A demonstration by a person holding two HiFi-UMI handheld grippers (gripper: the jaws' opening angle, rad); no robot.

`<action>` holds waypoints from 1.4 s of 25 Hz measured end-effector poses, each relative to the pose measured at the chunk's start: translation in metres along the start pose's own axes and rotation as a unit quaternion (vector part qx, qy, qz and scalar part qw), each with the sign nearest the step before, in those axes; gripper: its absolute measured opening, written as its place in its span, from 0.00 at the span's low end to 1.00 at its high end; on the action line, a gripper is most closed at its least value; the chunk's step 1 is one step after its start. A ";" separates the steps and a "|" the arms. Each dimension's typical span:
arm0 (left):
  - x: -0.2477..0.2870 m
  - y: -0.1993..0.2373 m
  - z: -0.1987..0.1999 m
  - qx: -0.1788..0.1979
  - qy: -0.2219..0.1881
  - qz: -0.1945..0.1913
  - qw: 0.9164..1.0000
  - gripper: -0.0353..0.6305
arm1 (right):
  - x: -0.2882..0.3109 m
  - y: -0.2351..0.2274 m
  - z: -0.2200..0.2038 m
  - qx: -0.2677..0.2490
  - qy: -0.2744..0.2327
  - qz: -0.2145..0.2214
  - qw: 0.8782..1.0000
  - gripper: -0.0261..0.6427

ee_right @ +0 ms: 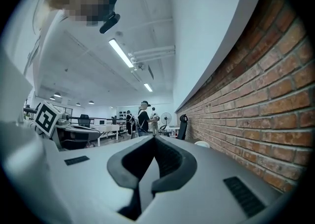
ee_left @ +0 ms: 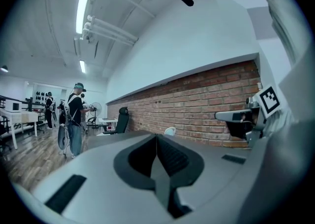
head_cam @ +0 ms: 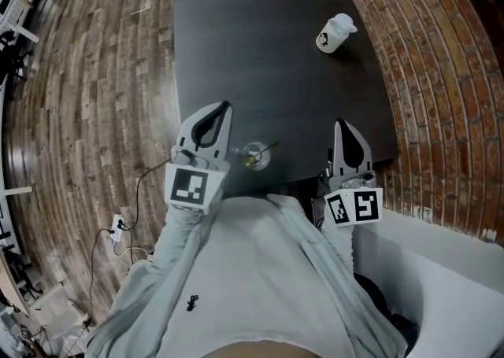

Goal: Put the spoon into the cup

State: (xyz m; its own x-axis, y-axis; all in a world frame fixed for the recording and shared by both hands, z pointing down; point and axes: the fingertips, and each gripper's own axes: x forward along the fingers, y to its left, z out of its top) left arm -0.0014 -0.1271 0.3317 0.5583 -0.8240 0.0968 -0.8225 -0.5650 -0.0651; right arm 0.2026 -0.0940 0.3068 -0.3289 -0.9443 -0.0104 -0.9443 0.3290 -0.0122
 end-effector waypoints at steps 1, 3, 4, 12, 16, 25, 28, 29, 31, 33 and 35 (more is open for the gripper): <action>0.000 -0.001 0.000 -0.002 0.001 0.000 1.000 0.09 | -0.001 -0.001 -0.001 0.000 0.001 -0.001 1.000 0.06; -0.001 -0.001 -0.001 -0.013 0.006 0.003 1.000 0.09 | -0.003 -0.002 -0.002 0.001 0.003 -0.004 1.000 0.06; -0.001 -0.001 0.000 -0.015 0.006 0.004 1.000 0.09 | -0.003 -0.002 -0.003 0.001 0.004 -0.005 1.000 0.06; -0.004 0.000 -0.002 -0.015 0.008 0.003 1.000 0.09 | -0.002 0.003 -0.004 0.000 0.008 -0.001 1.000 0.06; -0.004 0.000 -0.003 -0.006 0.005 0.001 1.000 0.09 | -0.002 0.005 -0.007 0.001 0.010 0.001 1.000 0.06; -0.006 0.001 -0.007 -0.008 0.009 0.002 1.000 0.09 | -0.001 0.009 -0.011 0.008 0.015 0.005 1.000 0.06; -0.008 0.001 -0.006 -0.013 0.010 0.004 1.000 0.09 | -0.002 0.012 -0.013 0.007 0.019 0.008 1.000 0.06; -0.008 0.001 -0.006 -0.011 0.009 0.003 1.000 0.09 | -0.002 0.012 -0.013 0.008 0.020 0.009 1.000 0.06; -0.008 0.001 -0.006 -0.012 0.009 0.002 1.000 0.09 | -0.002 0.013 -0.014 0.008 0.021 0.009 1.000 0.06; -0.008 0.001 -0.006 -0.021 0.013 0.005 1.000 0.09 | -0.002 0.013 -0.015 0.009 0.023 0.009 1.000 0.06; -0.008 0.001 -0.007 -0.021 0.013 0.004 1.000 0.09 | -0.002 0.013 -0.015 0.009 0.024 0.008 1.000 0.06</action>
State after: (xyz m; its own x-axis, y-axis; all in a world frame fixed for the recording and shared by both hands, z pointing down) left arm -0.0073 -0.1209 0.3380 0.5484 -0.8272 0.1224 -0.8316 -0.5549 -0.0244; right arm 0.1904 -0.0876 0.3219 -0.3452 -0.9378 0.0368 -0.9384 0.3443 -0.0302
